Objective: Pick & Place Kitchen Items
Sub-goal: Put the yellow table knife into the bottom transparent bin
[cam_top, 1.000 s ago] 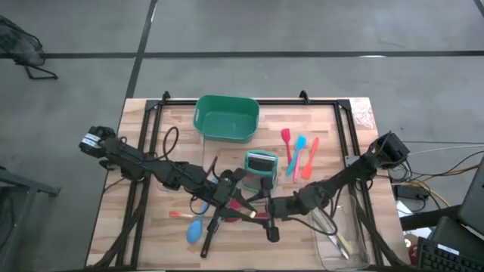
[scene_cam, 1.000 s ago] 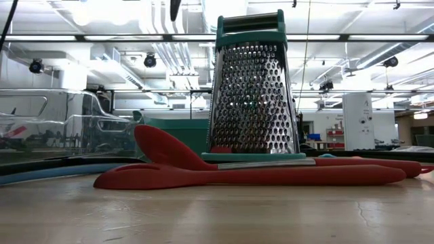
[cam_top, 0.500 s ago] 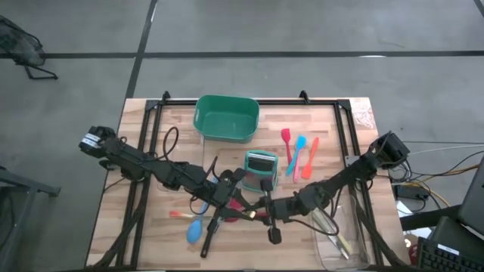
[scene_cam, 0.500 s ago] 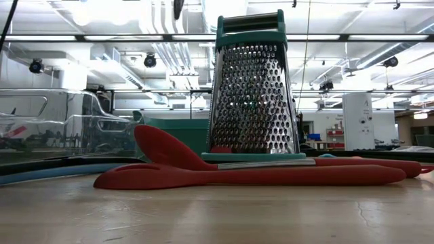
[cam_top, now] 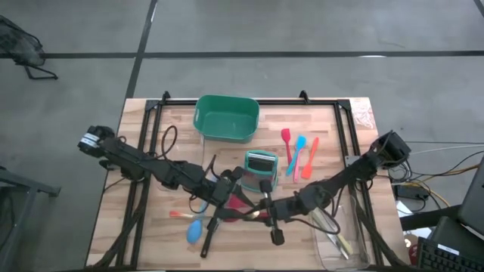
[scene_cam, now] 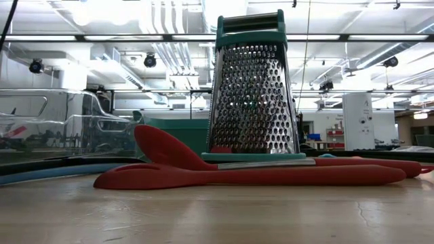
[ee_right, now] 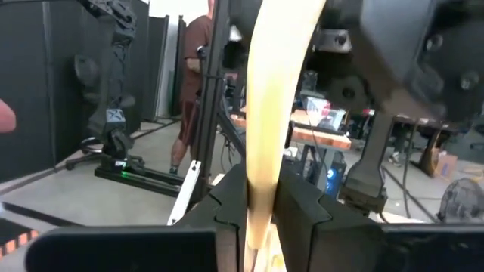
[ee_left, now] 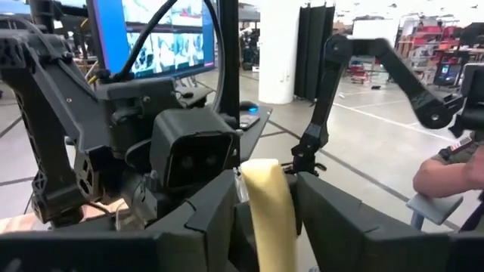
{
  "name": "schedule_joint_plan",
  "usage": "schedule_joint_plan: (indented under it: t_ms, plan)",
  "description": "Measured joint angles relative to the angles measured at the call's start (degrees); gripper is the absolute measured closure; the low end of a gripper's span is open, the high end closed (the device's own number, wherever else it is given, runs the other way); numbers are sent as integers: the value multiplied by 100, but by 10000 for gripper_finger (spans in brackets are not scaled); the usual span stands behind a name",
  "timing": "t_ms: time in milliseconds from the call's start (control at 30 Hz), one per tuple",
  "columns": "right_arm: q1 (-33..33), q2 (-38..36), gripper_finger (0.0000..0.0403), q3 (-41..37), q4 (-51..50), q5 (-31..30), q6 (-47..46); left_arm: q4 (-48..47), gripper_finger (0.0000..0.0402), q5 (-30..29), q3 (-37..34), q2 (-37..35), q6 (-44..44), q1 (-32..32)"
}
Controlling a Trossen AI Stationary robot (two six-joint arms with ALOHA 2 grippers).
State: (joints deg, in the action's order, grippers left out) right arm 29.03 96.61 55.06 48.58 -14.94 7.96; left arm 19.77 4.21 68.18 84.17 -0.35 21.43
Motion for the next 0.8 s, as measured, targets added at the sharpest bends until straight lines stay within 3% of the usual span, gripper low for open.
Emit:
schedule_joint_plan:
  t_ms: [200, 400, 800]
  plan:
    - [-1, -383, 365, 1, -841, -2, -497, -611, 231, 8, 2, -385, 80, 6]
    - [30, -1152, 364, 2, -2550, -4, -1935, -1539, 231, 18, -34, -670, 129, 106]
    - [342, -2688, 365, 701, -7422, -46, -5402, -1158, 230, -115, -873, -642, -38, 343]
